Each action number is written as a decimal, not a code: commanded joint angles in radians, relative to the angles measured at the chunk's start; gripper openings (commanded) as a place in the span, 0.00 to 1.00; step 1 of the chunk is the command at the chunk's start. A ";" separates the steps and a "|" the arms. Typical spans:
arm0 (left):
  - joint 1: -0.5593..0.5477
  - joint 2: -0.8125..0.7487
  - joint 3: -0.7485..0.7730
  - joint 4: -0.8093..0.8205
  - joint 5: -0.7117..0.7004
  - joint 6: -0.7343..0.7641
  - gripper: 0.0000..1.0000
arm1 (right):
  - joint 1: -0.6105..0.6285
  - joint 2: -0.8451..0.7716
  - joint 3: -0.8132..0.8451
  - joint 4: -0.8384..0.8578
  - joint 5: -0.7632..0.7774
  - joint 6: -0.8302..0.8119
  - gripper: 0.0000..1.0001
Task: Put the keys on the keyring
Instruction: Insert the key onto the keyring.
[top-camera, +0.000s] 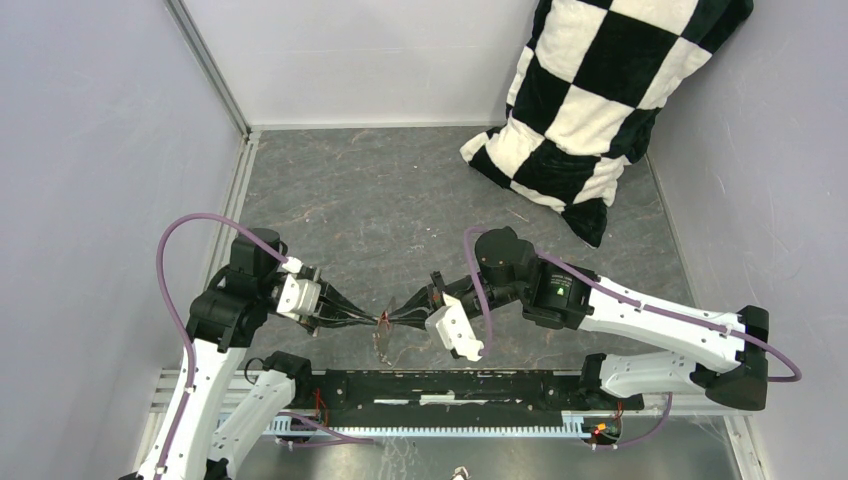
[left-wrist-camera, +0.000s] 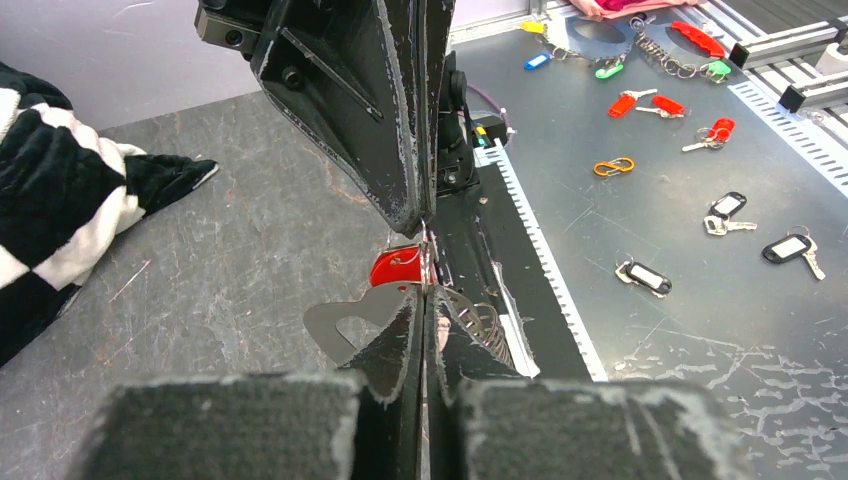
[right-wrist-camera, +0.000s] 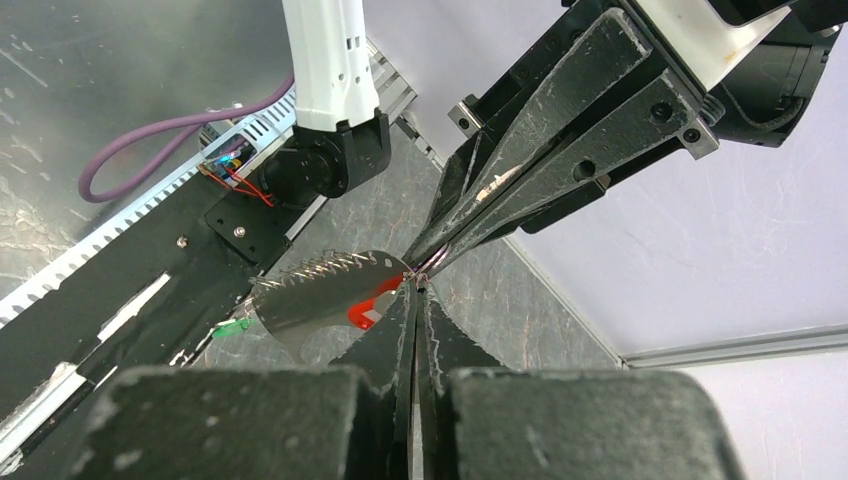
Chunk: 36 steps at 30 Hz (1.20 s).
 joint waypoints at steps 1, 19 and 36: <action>-0.004 0.001 0.040 0.033 0.007 -0.026 0.02 | 0.006 -0.007 0.043 0.008 -0.030 -0.002 0.00; -0.004 0.016 0.040 0.032 -0.004 -0.043 0.02 | 0.015 0.012 0.066 -0.007 -0.046 -0.024 0.00; -0.004 0.010 0.030 0.033 -0.011 -0.038 0.02 | 0.021 0.045 0.106 -0.010 -0.051 -0.028 0.00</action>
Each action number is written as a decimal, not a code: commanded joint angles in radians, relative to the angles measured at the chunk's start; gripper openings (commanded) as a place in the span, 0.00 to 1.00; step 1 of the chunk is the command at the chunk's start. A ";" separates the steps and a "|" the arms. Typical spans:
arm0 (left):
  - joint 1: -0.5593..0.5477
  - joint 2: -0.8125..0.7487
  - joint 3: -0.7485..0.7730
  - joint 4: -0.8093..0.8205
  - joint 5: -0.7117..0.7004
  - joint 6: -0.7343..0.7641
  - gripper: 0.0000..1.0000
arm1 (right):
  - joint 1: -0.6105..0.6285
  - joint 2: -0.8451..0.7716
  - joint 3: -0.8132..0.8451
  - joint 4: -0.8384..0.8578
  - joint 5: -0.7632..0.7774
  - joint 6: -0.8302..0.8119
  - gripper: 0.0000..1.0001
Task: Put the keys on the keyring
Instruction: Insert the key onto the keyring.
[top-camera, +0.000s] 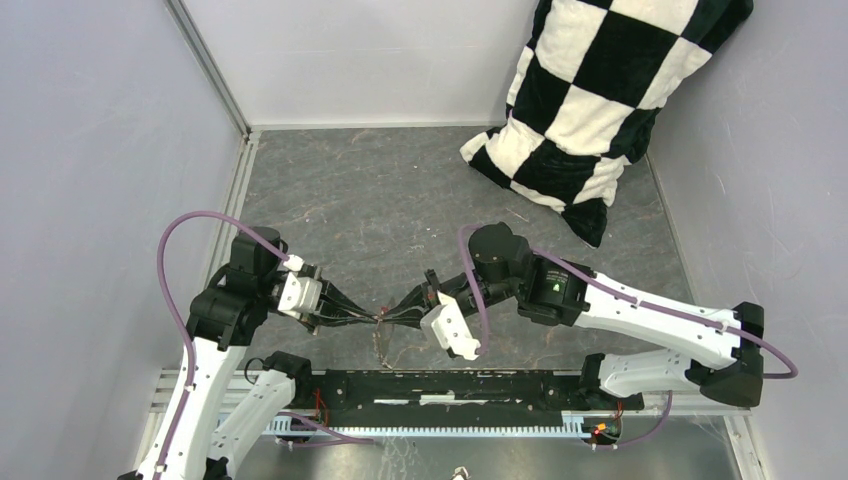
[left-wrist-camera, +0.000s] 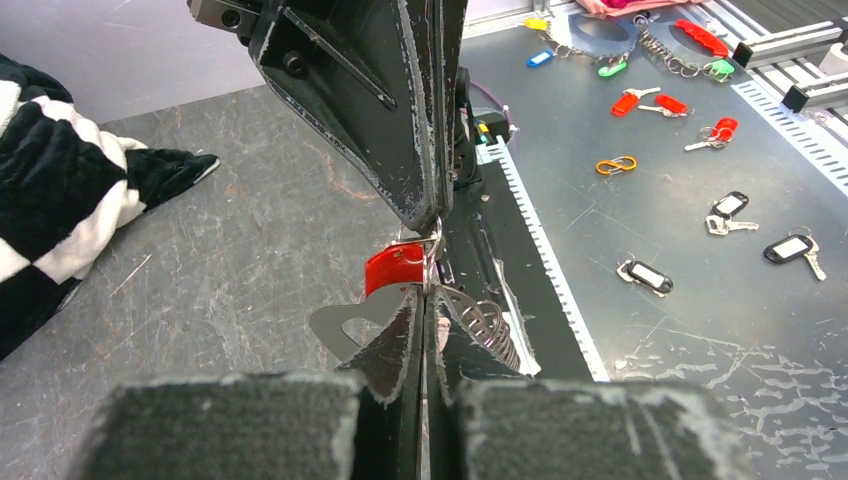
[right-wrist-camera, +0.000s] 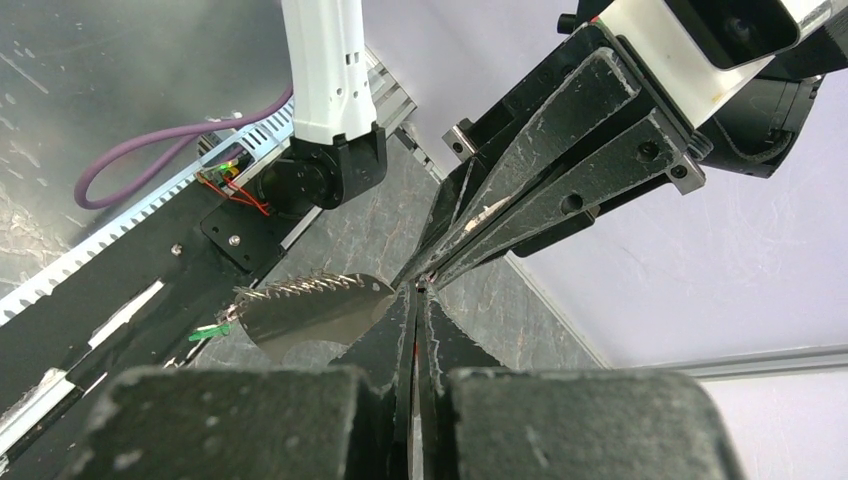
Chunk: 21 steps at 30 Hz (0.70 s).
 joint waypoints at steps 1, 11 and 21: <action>-0.003 -0.001 0.022 0.033 0.000 -0.034 0.02 | 0.013 0.018 0.061 0.015 -0.033 -0.009 0.00; -0.005 -0.017 0.027 0.034 0.021 -0.029 0.02 | 0.014 0.055 0.090 0.001 -0.013 -0.012 0.00; -0.011 -0.035 0.026 0.034 0.026 -0.023 0.02 | -0.009 0.094 0.126 -0.016 0.001 0.011 0.00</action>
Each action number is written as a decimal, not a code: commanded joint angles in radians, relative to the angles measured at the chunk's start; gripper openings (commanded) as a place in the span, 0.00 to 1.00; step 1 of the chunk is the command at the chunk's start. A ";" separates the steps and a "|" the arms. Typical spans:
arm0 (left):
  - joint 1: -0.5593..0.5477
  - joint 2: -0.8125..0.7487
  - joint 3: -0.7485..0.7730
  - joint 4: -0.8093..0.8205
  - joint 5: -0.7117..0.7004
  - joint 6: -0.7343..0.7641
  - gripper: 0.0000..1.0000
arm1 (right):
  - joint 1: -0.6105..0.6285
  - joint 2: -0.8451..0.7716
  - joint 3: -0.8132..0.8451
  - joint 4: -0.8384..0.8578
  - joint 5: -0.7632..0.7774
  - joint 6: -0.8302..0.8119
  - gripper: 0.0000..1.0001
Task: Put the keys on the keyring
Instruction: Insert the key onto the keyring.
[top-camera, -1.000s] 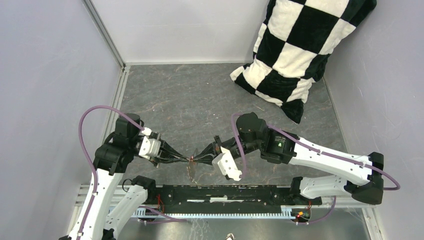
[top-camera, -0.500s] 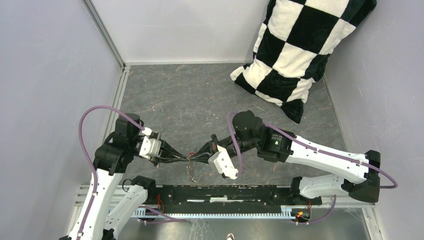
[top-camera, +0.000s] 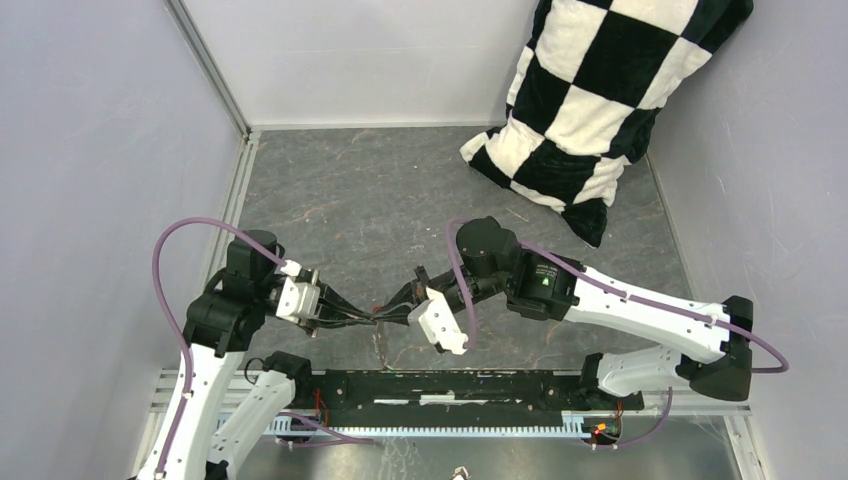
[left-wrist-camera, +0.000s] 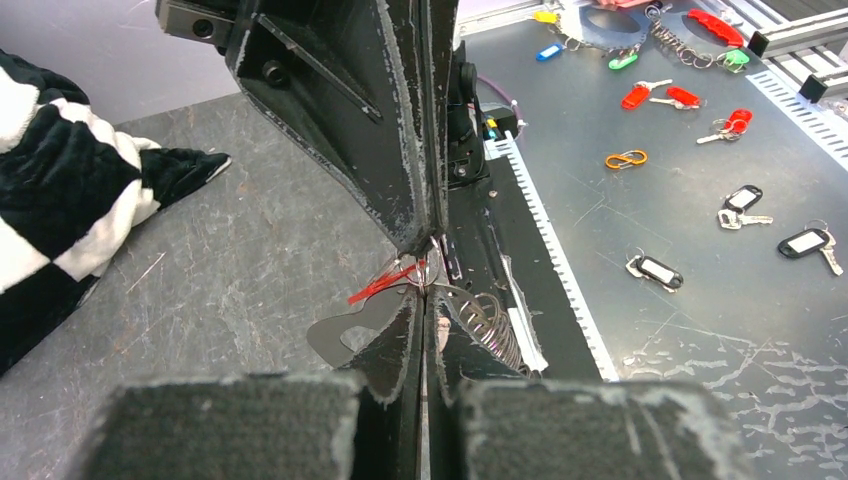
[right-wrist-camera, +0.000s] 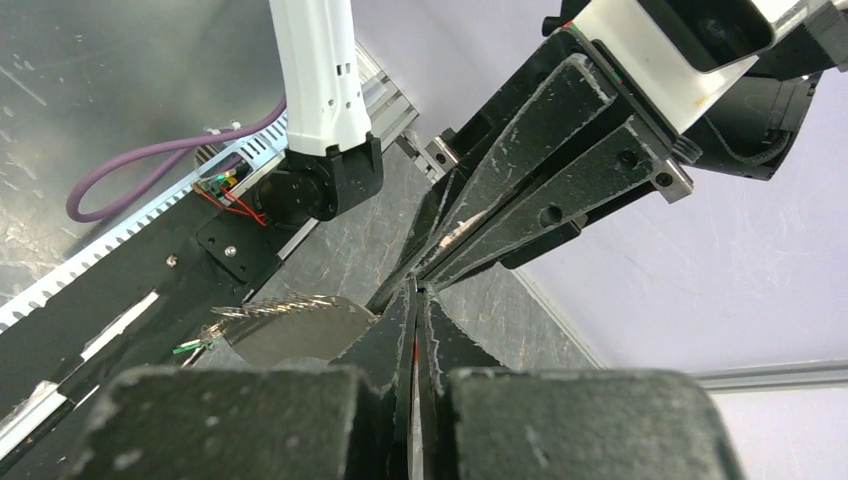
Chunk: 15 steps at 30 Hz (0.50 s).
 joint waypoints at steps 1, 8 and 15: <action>-0.010 -0.008 0.026 0.034 0.043 -0.023 0.02 | -0.015 0.039 0.059 0.006 -0.004 0.012 0.00; -0.013 -0.019 0.028 0.034 0.045 -0.018 0.02 | -0.058 0.073 0.095 0.003 -0.043 0.038 0.00; -0.013 -0.028 0.034 0.034 0.045 -0.021 0.02 | -0.063 0.091 0.115 -0.021 -0.059 0.034 0.00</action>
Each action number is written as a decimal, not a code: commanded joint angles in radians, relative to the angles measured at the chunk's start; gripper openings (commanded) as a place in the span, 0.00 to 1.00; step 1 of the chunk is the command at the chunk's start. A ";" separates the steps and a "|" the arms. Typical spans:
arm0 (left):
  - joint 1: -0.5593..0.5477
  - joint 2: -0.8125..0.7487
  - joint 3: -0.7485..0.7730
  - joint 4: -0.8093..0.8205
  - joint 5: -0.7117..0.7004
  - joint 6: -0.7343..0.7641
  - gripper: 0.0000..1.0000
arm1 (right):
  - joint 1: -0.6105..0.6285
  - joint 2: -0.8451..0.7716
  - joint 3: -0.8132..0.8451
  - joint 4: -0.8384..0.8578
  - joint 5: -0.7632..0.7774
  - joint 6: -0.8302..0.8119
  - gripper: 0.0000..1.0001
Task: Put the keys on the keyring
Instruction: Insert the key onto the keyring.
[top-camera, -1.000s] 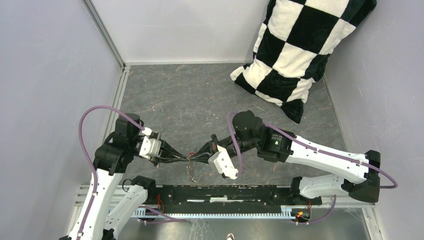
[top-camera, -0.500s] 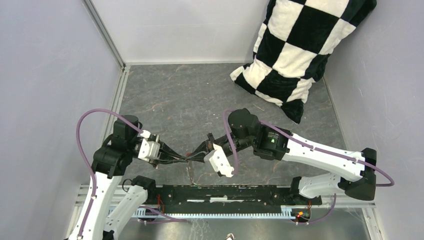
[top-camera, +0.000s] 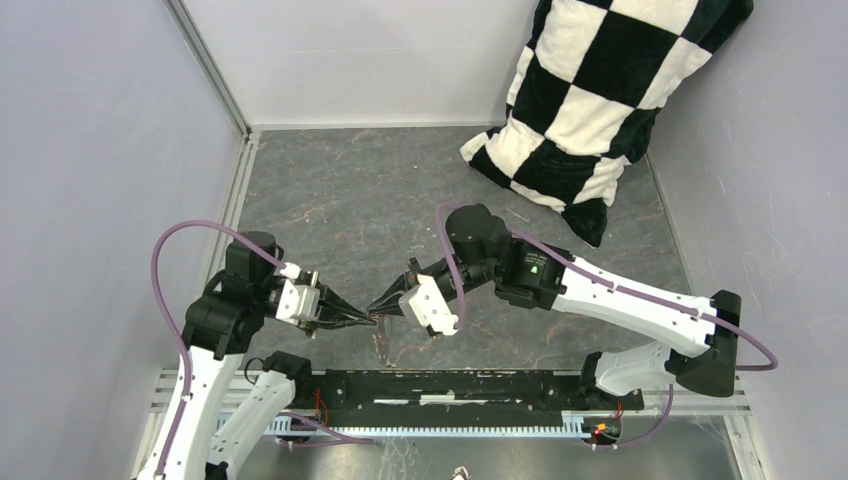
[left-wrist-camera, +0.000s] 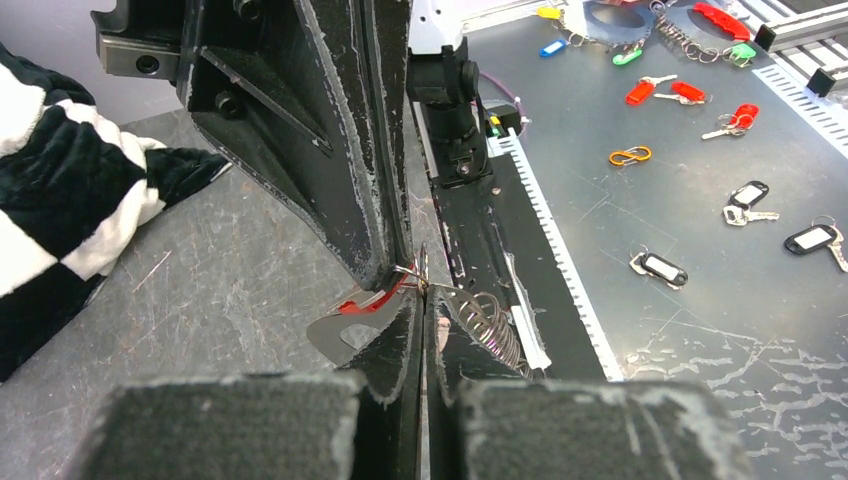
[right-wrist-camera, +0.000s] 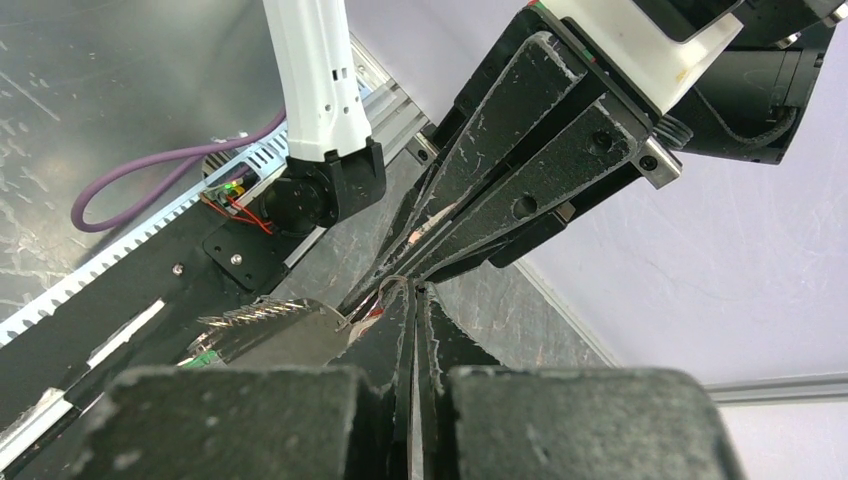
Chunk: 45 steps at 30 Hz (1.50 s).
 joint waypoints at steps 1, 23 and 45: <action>-0.010 -0.021 0.034 0.033 0.054 -0.022 0.02 | -0.013 0.019 0.045 -0.008 0.012 0.004 0.00; -0.010 -0.009 0.044 0.038 0.023 0.019 0.02 | -0.012 0.020 0.093 -0.053 0.064 0.113 0.28; -0.010 -0.023 0.031 0.045 0.033 0.010 0.02 | -0.025 0.089 0.269 -0.241 0.093 0.111 0.37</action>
